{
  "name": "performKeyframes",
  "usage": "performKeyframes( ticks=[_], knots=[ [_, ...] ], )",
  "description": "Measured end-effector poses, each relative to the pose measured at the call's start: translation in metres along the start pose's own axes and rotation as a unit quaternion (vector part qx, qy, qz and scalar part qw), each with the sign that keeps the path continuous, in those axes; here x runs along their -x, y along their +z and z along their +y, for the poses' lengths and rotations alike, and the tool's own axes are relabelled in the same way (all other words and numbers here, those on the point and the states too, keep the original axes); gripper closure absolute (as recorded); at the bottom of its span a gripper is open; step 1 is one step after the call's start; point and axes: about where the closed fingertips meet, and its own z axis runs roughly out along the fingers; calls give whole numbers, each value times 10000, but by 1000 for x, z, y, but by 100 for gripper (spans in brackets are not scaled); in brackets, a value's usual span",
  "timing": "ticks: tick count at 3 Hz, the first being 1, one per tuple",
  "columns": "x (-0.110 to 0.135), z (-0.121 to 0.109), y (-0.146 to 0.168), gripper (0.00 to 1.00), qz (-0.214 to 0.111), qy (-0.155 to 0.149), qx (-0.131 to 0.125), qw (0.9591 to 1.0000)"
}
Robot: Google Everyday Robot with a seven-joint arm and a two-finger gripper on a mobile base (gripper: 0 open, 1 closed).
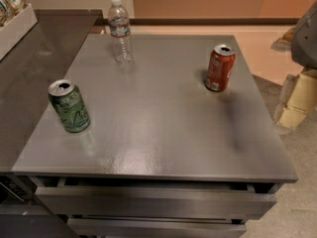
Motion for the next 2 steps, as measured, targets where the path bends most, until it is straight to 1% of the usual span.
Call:
performKeyframes(
  ticks=[1, 2],
  knots=[
    [0, 0, 0, 0, -3, -1, -6, 10000],
    [1, -10, 3, 0, -148, 36, 29, 9999]
  ],
)
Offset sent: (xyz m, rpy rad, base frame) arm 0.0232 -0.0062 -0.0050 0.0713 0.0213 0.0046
